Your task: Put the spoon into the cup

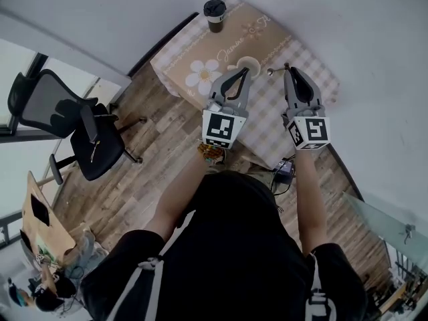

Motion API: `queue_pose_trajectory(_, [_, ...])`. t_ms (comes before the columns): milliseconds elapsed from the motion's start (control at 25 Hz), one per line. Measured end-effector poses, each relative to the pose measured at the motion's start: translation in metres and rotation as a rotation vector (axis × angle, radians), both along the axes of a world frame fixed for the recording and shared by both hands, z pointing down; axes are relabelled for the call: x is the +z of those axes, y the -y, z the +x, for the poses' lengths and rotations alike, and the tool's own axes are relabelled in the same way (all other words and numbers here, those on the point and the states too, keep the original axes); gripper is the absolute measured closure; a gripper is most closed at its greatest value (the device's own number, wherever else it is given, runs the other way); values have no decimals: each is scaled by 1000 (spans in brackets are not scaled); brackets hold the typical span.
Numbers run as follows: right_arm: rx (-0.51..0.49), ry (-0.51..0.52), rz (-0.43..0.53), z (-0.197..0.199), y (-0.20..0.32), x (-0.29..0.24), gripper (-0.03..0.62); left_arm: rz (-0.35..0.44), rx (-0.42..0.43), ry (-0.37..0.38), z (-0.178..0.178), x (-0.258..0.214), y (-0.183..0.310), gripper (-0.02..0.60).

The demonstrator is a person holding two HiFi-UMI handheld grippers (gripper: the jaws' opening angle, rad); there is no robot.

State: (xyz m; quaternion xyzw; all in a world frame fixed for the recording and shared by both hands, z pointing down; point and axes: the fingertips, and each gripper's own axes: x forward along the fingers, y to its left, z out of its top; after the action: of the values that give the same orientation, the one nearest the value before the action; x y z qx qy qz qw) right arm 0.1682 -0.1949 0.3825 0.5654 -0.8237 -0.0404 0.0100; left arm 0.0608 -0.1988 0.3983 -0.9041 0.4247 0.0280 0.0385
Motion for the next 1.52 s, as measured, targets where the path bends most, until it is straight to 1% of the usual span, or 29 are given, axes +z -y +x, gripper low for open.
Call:
queue_pose_trajectory(320, [-9, 4, 9, -2, 12, 5, 559, 13, -12, 43, -8, 10, 7, 565])
queue_pose_trajectory(720, [-21, -12, -27, -11, 30, 32, 559, -17, -47, 29, -23, 25, 10, 565])
queue_pose_trajectory(960, [-7, 43, -45, -8, 48, 55, 559, -27, -61, 31, -28, 31, 13, 565])
queue_pose_trajectory(1080, [-19, 44, -51, -11, 56, 66, 559, -33, -62, 37, -31, 35, 14, 565])
queue_pose_trajectory(1200, [-30, 41, -73, -16, 65, 79, 559, -41, -66, 47, -34, 39, 15, 565])
queue_pose_trajectory(1520, [-46, 14, -181, -22, 94, 131, 558, -61, -88, 60, -43, 49, 20, 565])
